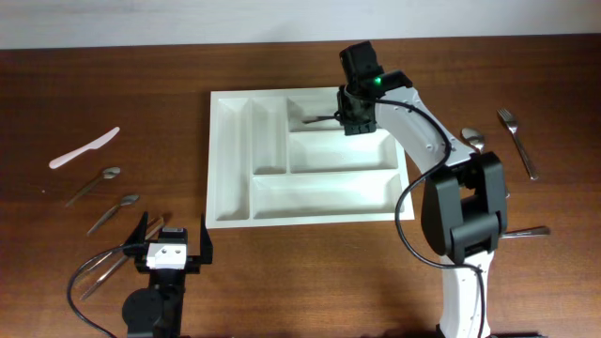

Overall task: Pack container
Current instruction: 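Lower the spoon into the top compartment and open the right gripper, then move the right gripper back over the second silver spoon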

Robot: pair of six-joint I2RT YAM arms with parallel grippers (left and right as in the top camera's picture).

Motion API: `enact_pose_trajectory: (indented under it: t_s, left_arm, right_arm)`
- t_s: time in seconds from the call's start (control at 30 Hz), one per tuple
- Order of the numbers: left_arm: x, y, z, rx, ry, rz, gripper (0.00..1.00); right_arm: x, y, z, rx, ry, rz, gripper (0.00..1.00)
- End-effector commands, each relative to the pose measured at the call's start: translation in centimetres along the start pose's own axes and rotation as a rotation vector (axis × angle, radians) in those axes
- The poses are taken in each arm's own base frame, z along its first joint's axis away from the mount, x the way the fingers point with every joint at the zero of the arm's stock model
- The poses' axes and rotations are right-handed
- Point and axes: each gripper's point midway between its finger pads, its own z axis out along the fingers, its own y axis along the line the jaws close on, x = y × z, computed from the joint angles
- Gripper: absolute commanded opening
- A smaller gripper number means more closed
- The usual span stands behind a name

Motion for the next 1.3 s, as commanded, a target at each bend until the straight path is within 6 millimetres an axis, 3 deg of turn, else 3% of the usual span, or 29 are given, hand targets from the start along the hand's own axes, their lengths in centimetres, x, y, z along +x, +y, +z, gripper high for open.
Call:
enact_pose_trajectory:
  t_s: [0.0,0.27,0.33,0.43,0.53,0.63,0.7,0.83,0.9,1.03,1.13,1.27]
  left_arm:
    - [0.1,-0.1,0.0,0.001,-0.001,0.015,0.99]
    - [0.1,-0.1,0.0,0.001,-0.001,0.015,0.99]
    - [0.1,-0.1,0.0,0.001,-0.001,0.015,0.99]
    - [0.1,-0.1,0.0,0.0,-0.002,0.015,0.99]
    - [0.1,-0.1,0.0,0.0,-0.002,0.015,0.99]
    - [0.1,-0.1,0.0,0.001,-0.001,0.015,0.99]
    - [0.1,-0.1,0.0,0.001,-0.001,0.015,0.99]
    - [0.1,-0.1,0.0,0.001,-0.001,0.015,0.99]
    - [0.1,-0.1,0.0,0.001,-0.001,0.015,0.99]
    - [0.1,-0.1,0.0,0.0,-0.002,0.015,0.99]
    - [0.1,-0.1,0.0,0.0,-0.002,0.015,0.99]
    - [0.1,-0.1,0.0,0.001,-0.001,0.015,0.99]
  right_arm:
    - [0.3,-0.1,0.6,-0.004,0.003,0.007,0.13]
    - [0.5,1.8,0.5,-0.078,0.011,-0.01,0.25]
    - [0.7,2.7,0.4,-0.115,0.025,-0.053,0.38]
    - [0.1,4.3,-0.4,-0.163,0.028,-0.119,0.68]
    - [-1.5,5.9,-1.8,-0.206,0.009,-0.176,0.78]
    - [-3.8,8.3,-4.4,-0.277,-0.044,-0.356,0.89]
    - [-5.6,10.2,-7.0,-0.331,-0.103,-0.569,0.99]
    - [-8.0,12.1,-12.3,-0.397,-0.182,-1.036,0.99]
    - [-9.7,11.1,-14.5,-0.36,-0.205,-1.205,0.99]
    - [-14.1,7.4,-17.3,-0.22,-0.21,-1.345,0.99]
    - [-16.7,3.6,-18.0,-0.102,-0.138,-1.435,0.99]
    - [-17.6,-1.5,-17.7,0.003,0.052,-1.618,0.99]
